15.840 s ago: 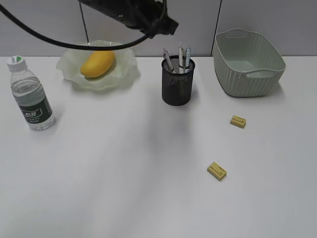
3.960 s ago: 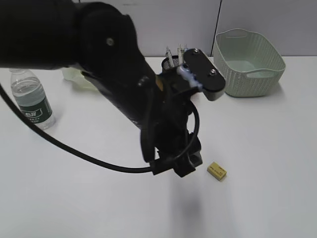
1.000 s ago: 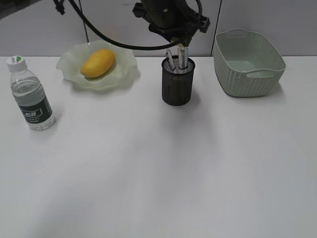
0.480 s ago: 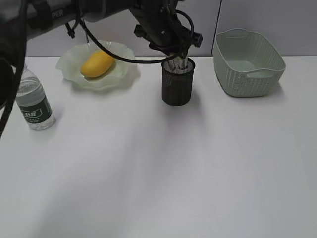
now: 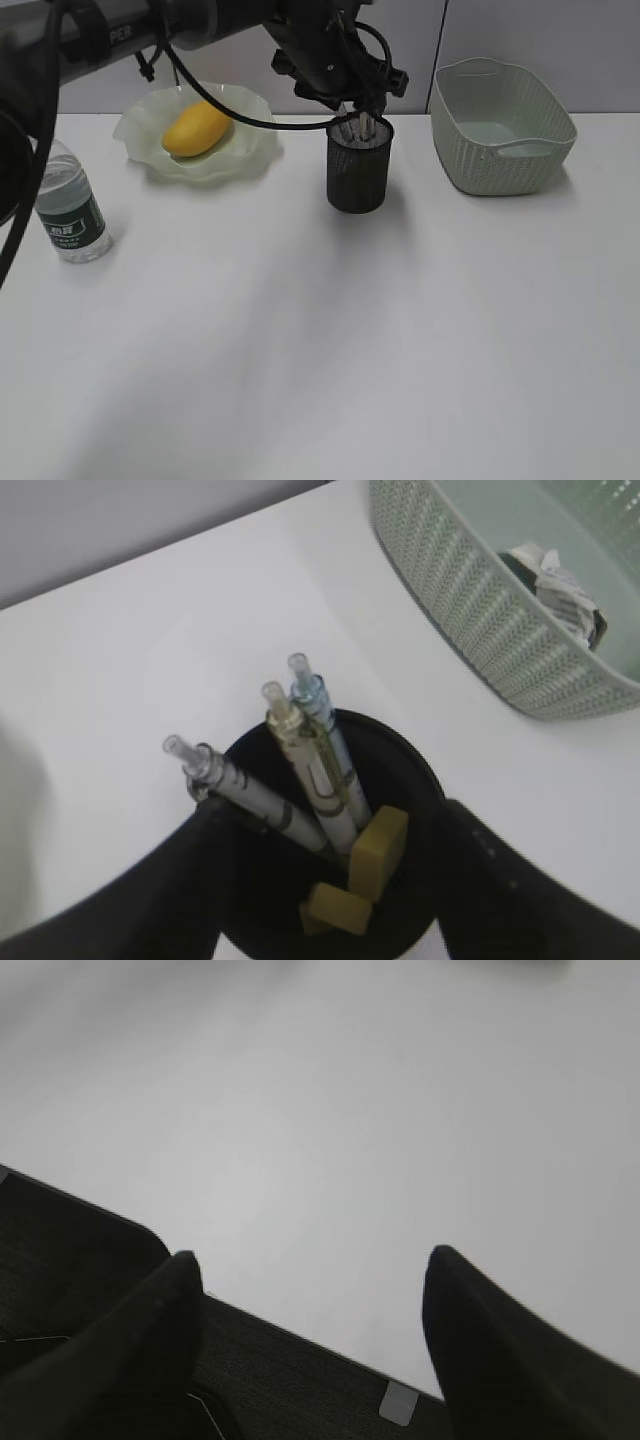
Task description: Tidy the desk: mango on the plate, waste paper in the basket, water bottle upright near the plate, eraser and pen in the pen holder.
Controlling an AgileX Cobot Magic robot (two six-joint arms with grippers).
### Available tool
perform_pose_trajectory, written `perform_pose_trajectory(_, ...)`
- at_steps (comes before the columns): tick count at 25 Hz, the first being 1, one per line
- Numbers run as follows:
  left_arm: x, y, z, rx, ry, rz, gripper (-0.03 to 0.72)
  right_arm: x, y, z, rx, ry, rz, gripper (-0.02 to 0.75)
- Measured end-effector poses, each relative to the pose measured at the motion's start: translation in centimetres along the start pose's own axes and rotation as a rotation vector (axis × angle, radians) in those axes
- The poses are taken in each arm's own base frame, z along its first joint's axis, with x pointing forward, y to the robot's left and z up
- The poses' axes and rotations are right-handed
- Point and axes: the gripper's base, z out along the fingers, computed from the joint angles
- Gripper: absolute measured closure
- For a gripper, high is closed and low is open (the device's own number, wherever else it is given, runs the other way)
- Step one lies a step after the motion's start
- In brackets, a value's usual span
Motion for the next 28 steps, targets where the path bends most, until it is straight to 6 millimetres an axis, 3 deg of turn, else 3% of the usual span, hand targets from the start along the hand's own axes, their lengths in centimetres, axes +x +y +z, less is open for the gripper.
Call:
perform_pose_trajectory(5,0.7,0.1,-0.5,-0.019,0.101,0.001,0.211,0.0,0.0,0.0,0.0,0.0,0.0,0.197)
perform_pose_trajectory(9,1.0,0.3,-2.9,-0.04,0.217,0.006,0.211,0.0,0.0,0.0,0.0,0.0,0.0,0.197)
perform_pose_trajectory(16,-0.5,-0.3,-8.8,0.001,0.237,0.006,0.222,0.0,0.0,0.0,0.0,0.0,0.0,0.196)
perform_pose_trajectory(22,-1.8,-3.1,-15.0,0.106,0.137,0.062,0.296,0.0,0.0,0.0,0.0,0.0,0.0,0.197)
perform_pose_trajectory(28,0.1,-5.1,-20.1,0.154,0.143,0.148,0.325,0.0,0.0,0.0,0.0,0.0,0.0,0.197)
